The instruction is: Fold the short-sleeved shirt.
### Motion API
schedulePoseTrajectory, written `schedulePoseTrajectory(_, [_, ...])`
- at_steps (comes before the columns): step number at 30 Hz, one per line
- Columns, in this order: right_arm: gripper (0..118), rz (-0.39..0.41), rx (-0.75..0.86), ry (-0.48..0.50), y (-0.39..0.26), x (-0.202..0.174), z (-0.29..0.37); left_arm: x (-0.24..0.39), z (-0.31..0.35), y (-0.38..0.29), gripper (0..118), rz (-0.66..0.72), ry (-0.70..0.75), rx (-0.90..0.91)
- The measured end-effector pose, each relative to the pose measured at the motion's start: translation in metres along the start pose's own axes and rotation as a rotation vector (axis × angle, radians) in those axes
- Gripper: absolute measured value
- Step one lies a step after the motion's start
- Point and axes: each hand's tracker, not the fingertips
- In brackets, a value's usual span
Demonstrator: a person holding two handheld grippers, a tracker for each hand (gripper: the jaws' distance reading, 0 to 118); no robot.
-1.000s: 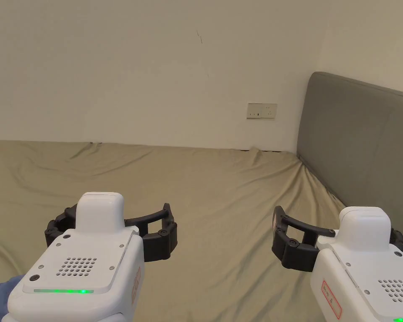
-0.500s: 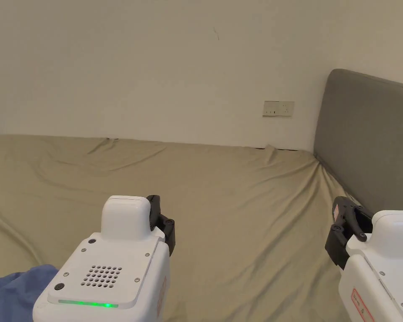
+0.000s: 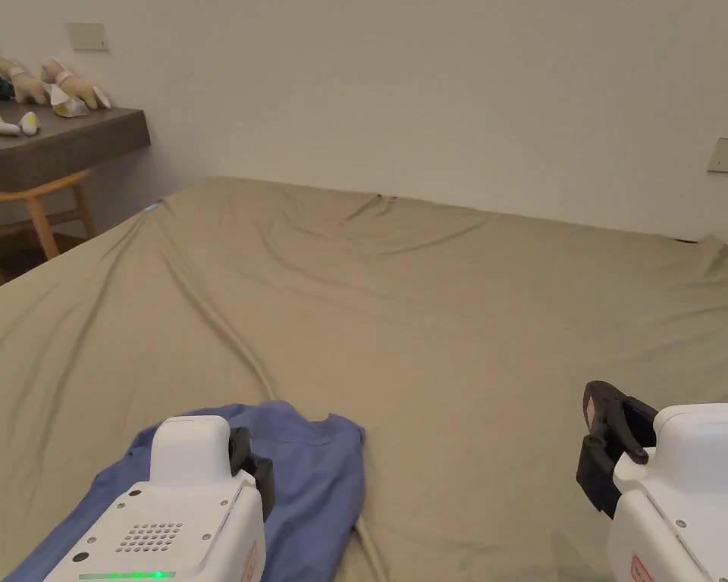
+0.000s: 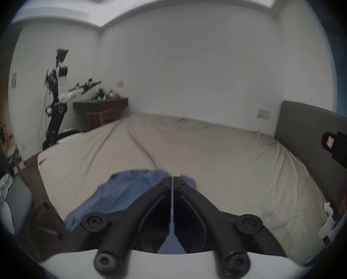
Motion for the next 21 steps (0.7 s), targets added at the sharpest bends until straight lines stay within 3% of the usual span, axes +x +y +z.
schedulePoseTrajectory(2, [2, 0.019, -0.032, 0.024, -0.006, -0.009, -0.012, -0.005, -0.020, -0.010, 3, 0.028, -0.036, -0.104])
schedulePoseTrajectory(3, [2, 0.027, -0.044, 0.030, -0.008, -0.011, -0.016, -0.005, -0.031, -0.014, 17, 0.035, -0.042, -0.145])
schedulePoseTrajectory(4, [2, 0.035, -0.058, 0.032, -0.012, -0.011, -0.021, -0.002, -0.043, -0.021, 55, 0.041, -0.027, -0.175])
schedulePoseTrajectory(5, [2, 0.043, -0.072, 0.032, -0.015, -0.011, -0.025, 0.001, -0.054, -0.028, 107, 0.040, -0.017, -0.184])
schedulePoseTrajectory(6, [2, 0.047, -0.086, 0.032, -0.018, -0.012, -0.029, 0.004, -0.067, -0.035, 118, 0.030, -0.018, -0.232])
schedulePoseTrajectory(11, [2, 0.058, -0.164, 0.012, -0.035, -0.002, -0.050, 0.028, -0.136, -0.080, 118, -0.018, -0.081, -0.470])
schedulePoseTrajectory(17, [2, 0.028, -0.222, -0.025, -0.047, 0.014, -0.063, 0.053, -0.179, -0.128, 118, -0.146, -0.033, -0.586])
schedulePoseTrajectory(21, [2, 0.031, -0.236, -0.040, -0.048, 0.020, -0.067, 0.034, -0.191, -0.136, 118, -0.019, -0.021, -0.629])
